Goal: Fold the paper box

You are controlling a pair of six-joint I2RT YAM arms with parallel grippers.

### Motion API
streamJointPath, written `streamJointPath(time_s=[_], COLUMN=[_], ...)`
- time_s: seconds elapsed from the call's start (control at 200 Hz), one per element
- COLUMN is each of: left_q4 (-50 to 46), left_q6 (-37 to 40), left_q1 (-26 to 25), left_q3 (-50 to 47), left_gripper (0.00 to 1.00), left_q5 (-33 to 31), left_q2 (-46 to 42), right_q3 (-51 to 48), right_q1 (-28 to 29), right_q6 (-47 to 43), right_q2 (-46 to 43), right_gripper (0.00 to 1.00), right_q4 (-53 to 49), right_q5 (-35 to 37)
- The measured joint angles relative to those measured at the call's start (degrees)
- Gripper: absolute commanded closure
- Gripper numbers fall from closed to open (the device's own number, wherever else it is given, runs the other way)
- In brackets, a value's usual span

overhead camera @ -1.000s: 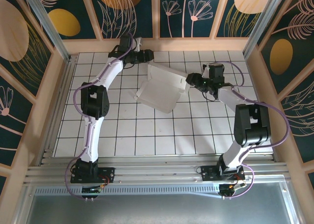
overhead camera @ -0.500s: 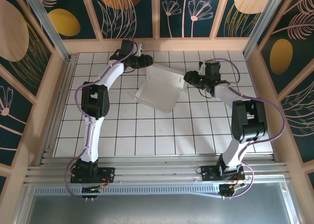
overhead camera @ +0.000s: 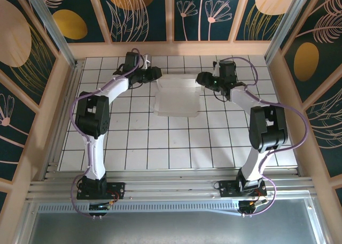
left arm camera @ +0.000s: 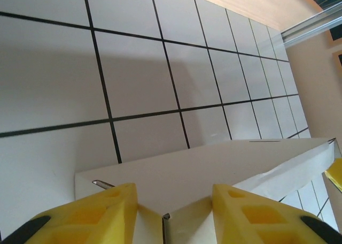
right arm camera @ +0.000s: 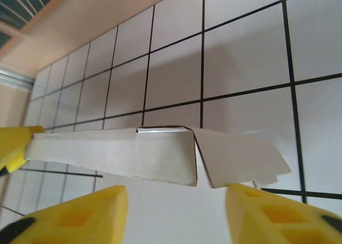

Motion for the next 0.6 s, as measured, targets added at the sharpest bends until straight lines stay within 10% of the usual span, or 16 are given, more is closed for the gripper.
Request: streamJointPath(time_s=[0.601], left_q4=[3.19], left_q6=[-1.68], left_q1=[-1.25], left_q3=[-3.19], left_gripper=[0.59], left_q5=[-0.57], left_q2=[-1.46], right_q3=[12.46], right_q1=[7.02], right_q6=[7.17], right_q2=[-4.85], right_gripper=[0.44], right_q4=[-19.93], right_q5=[13.57])
